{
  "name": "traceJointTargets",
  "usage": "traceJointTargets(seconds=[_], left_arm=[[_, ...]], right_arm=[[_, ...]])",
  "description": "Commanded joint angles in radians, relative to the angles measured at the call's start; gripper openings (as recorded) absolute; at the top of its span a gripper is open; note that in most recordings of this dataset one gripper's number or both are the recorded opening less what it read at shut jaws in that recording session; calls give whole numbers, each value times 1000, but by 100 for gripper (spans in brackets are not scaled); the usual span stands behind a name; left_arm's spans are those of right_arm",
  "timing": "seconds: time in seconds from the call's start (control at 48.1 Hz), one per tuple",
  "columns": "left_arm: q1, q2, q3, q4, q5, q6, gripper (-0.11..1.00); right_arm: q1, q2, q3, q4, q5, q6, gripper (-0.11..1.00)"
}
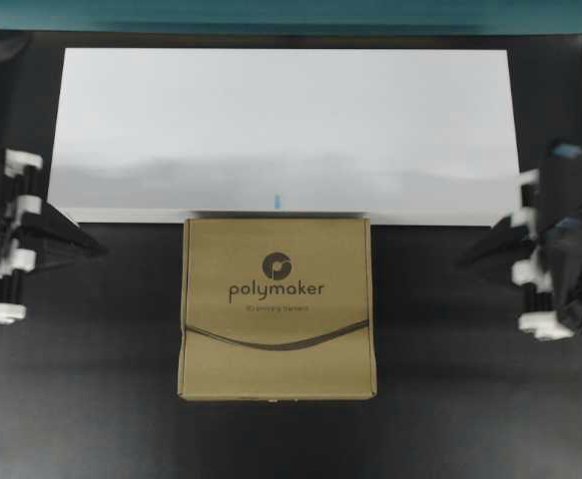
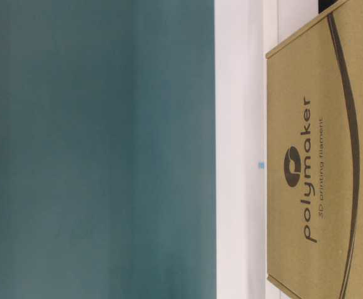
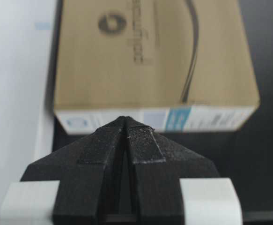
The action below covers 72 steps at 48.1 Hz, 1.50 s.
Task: Place the cardboard box on the stand after clamping it between your arms.
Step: 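Move both grippers inward toward the left and right sides of the box, then press both grippers against the box sides to clamp it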
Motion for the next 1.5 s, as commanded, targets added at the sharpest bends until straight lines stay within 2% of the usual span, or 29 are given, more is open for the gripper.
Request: traceJointTargets(seconds=[0.0,0.166,0.229,0.312,0.458,0.52,0.562,0.686,0.895,1.061,1.477], left_arm=[[-23,44,-31,3,6,-3,0],[-25,124,-40,3,81,-17,0],[-26,155,-43,2,114,-18,4],[-25,187,-43,3,126,-23,23],[-32,256,-48,3,101,-75,66],[-38,288,-48,3,51,-92,80],[-38,319,-44,3,2,-106,87],[-43,416,-40,3,-46,-112,82],[-49,589,-92,3,-61,-118,84],[-51,684,-137,3,-72,-120,84],[-58,782,-250,3,-95,-121,84]], right_arm=[[14,83,-35,2,29,17,0],[3,225,-110,2,121,38,1],[3,268,-137,2,155,48,6],[5,321,-161,2,176,46,25],[25,380,-166,-3,175,46,68],[49,408,-166,-15,169,37,80],[58,426,-166,-25,160,34,85],[67,497,-166,-34,123,32,82],[66,612,-178,-43,-11,31,83],[67,684,-207,-43,-52,32,83],[37,773,-301,-43,-95,31,83]])
